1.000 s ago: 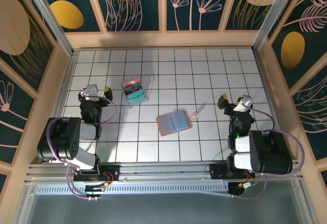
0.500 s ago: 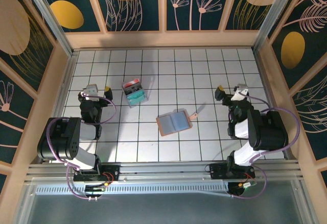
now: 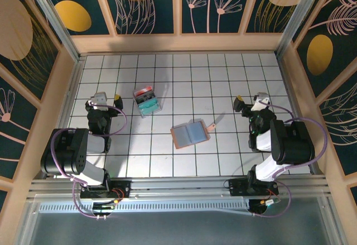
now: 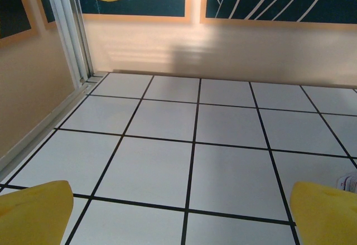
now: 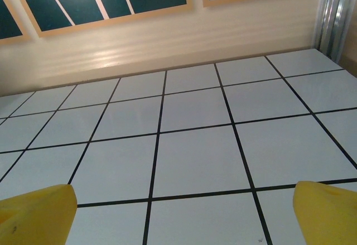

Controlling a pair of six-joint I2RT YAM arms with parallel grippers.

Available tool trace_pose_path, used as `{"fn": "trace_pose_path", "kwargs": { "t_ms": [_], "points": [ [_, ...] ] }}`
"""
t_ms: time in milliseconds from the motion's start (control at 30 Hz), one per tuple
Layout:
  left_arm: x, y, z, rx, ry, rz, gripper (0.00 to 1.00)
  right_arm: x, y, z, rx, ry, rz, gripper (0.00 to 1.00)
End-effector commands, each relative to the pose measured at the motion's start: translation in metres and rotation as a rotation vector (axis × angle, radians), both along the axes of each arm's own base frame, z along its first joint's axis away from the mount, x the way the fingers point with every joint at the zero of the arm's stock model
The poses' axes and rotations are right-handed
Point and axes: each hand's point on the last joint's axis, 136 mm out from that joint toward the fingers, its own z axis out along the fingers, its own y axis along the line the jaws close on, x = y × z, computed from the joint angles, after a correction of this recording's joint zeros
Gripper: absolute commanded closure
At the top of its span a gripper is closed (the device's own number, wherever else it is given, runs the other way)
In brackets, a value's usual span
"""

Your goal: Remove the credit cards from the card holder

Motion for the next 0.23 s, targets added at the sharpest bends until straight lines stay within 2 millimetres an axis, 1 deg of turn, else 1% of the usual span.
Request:
{"fn": "trace_pose_path", "kwargs": {
  "t_ms": [0,200],
  "points": [
    [0.0023,-0.002,0.0045,-0.023,-0.017,-0.016,0.01,0.0002,0.0035,0.007,-0.019,-0.025,0.016,0.01],
    [0.0016,-0.0019,0.0046,-0.022,-0.018,-0.016,0.01,0.0001,0.0036,0.0065,-0.019,-0.023,0.016,0.01]
  ]
}}
